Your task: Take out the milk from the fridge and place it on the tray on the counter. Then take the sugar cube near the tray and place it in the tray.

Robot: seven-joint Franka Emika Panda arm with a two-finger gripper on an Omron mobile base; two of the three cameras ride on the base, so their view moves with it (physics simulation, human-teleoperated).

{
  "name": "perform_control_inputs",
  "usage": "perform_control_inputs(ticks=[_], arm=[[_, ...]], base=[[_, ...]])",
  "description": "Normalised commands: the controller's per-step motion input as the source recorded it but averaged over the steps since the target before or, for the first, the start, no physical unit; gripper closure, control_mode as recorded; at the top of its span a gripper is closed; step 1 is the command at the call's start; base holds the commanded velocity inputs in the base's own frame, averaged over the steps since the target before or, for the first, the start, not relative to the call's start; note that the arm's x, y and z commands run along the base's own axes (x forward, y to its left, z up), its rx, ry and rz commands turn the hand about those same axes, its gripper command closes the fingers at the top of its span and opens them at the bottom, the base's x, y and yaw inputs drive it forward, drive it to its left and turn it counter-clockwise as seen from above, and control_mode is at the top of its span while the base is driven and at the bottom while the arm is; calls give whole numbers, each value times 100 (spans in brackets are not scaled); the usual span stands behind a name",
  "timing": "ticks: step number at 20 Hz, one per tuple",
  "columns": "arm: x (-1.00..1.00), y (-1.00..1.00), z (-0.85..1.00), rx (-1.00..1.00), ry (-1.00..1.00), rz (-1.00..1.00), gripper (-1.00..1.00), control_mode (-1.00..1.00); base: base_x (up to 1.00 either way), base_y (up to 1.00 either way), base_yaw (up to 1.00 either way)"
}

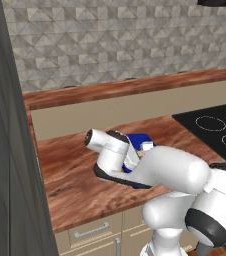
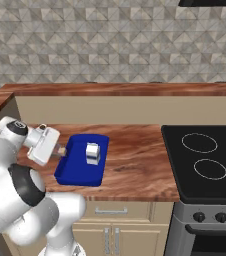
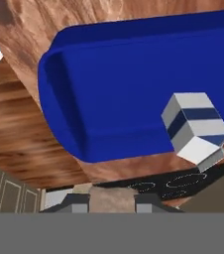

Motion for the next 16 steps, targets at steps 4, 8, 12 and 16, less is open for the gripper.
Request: perform_control_inputs(ticks=[4, 8, 12, 16], arm=[[0, -39, 0, 14, 15, 2, 100, -100], [0, -2, -5, 5, 26, 0, 100, -100], [10, 0, -14, 0, 29, 0, 100, -100], [14, 0, -15, -1, 16, 0, 100, -100]], base=[[0, 0, 0], [0, 0, 0], [0, 0, 0], [0, 0, 0]])
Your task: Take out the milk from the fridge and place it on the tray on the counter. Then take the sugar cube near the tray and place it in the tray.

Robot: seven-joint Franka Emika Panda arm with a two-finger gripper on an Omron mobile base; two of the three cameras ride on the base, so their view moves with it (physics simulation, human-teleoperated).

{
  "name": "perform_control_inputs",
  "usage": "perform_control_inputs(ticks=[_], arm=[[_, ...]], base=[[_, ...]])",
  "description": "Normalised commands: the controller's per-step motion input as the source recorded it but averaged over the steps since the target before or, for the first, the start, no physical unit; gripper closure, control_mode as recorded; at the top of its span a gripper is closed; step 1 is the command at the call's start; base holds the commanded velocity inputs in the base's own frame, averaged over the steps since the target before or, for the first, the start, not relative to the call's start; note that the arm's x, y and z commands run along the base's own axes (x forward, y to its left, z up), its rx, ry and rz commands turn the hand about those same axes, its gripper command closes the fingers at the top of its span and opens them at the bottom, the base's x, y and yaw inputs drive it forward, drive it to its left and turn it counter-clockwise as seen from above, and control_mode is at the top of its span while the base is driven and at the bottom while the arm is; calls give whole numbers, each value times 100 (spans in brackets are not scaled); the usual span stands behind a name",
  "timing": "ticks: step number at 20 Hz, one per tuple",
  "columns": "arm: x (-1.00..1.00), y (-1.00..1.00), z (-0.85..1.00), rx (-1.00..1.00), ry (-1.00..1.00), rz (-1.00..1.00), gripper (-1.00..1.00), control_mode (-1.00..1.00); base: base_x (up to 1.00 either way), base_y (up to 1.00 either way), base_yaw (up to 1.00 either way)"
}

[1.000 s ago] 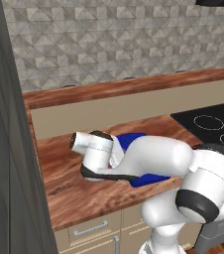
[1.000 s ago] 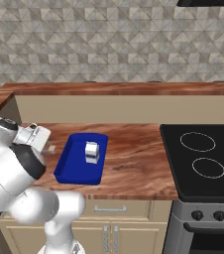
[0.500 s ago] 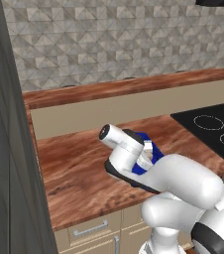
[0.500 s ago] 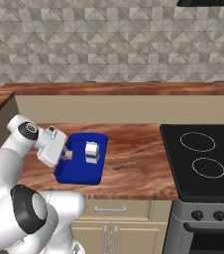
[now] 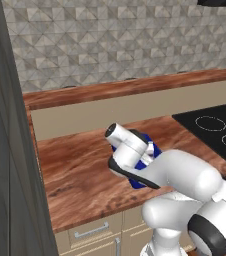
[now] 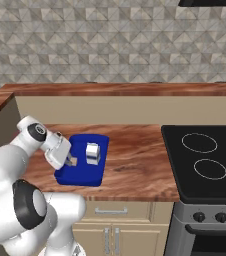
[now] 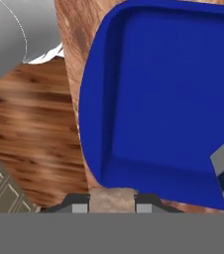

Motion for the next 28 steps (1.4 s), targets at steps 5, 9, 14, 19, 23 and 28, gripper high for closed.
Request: perform_control_inputs(ticks=[5, 9, 14, 19, 23, 28], arm=[[2, 0, -15, 0, 4, 0, 100, -100], [2, -2, -17, 0, 9, 0, 100, -100], [1, -12, -11, 0, 4, 0, 100, -100], [4, -9, -19, 0, 0, 0, 100, -100], [12, -6, -24, 0, 0, 0, 100, -100], [11, -5, -26, 0, -6, 4, 100, -100]], base=[[0, 0, 0], [0, 0, 0], [0, 0, 0], [0, 0, 0], [0, 0, 0], [0, 0, 0]])
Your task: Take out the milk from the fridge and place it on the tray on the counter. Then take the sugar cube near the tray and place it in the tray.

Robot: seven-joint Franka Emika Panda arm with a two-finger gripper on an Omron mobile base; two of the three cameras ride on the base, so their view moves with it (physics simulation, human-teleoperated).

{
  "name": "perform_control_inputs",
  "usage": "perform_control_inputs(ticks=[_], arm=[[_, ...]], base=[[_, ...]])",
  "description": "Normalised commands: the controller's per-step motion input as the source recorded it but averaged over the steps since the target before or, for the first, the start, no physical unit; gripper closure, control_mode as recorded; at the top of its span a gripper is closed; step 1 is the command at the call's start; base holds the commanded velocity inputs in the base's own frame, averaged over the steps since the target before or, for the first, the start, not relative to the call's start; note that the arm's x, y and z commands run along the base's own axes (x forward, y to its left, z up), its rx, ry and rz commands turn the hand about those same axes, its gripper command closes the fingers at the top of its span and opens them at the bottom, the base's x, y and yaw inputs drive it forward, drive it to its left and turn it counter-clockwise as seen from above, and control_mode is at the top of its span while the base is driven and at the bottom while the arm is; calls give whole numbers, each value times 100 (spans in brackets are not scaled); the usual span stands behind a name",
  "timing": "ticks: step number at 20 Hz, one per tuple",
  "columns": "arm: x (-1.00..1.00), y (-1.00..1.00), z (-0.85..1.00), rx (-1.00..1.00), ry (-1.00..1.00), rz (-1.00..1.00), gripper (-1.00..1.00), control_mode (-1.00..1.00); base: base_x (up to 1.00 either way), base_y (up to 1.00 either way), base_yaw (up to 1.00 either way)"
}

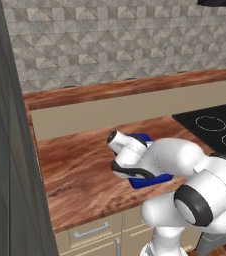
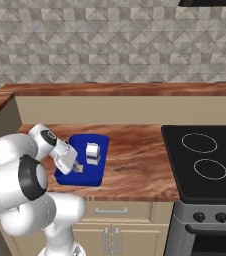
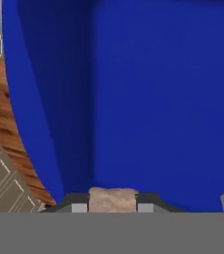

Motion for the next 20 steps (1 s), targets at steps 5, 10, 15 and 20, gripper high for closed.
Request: perform_control_inputs(ticks=[5, 10, 15, 20], arm=[[0, 0, -25, 0, -18, 7, 100, -100], [13, 0, 0, 11, -2, 4, 100, -100], [26, -1, 0, 11, 4, 6, 100, -100], [26, 0, -3, 3, 1, 6, 100, -100]], base=[[0, 0, 0], [0, 0, 0], [0, 0, 0], [0, 0, 0]])
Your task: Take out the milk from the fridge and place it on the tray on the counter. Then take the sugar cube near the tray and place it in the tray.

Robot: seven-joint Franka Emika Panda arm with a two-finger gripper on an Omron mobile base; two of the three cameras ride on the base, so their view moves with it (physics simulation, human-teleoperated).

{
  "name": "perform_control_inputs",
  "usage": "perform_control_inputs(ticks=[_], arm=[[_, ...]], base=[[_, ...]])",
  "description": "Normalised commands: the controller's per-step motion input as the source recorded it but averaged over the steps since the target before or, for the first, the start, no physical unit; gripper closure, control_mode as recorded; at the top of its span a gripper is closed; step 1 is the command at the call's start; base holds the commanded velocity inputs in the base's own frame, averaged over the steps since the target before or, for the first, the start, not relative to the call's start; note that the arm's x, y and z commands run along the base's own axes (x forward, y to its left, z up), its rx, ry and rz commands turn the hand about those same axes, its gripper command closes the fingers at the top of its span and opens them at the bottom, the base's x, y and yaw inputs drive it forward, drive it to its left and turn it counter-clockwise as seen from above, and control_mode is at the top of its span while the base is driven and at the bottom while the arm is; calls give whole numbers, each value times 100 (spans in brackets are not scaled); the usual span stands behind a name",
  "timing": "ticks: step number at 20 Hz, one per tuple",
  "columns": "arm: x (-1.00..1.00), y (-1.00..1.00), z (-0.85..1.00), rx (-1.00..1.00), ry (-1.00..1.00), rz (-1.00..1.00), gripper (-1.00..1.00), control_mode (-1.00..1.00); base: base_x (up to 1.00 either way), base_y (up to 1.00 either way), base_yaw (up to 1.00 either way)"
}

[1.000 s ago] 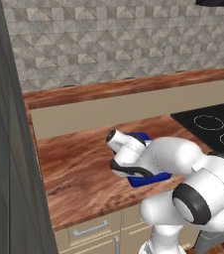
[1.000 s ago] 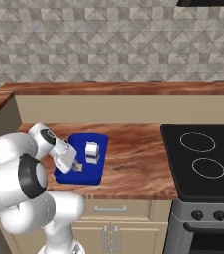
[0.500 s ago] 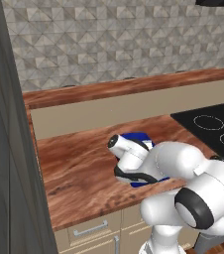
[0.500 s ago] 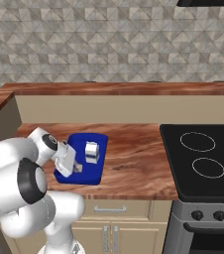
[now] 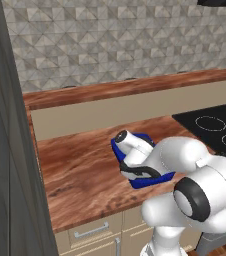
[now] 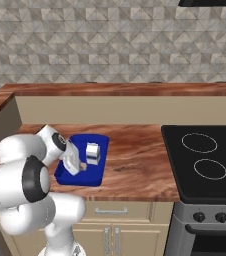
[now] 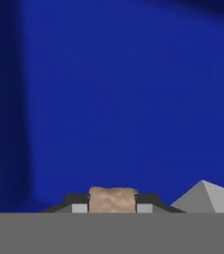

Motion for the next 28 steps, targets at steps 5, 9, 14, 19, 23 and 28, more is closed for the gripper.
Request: perform_control_inputs(ticks=[5, 9, 14, 19, 23, 28], arm=[[21, 0, -11, 0, 0, 5, 100, -100], [10, 0, -18, 0, 0, 4, 100, -100], [19, 0, -33, 2, 0, 3, 100, -100], [15, 0, -32, 1, 0, 1, 100, -100], [9, 3, -30, 3, 0, 0, 100, -100], [0, 19, -28, 6, 0, 0, -100, -100]], base=[[0, 0, 0], [0, 0, 0], [0, 0, 0], [0, 0, 0], [0, 0, 0], [0, 0, 0]])
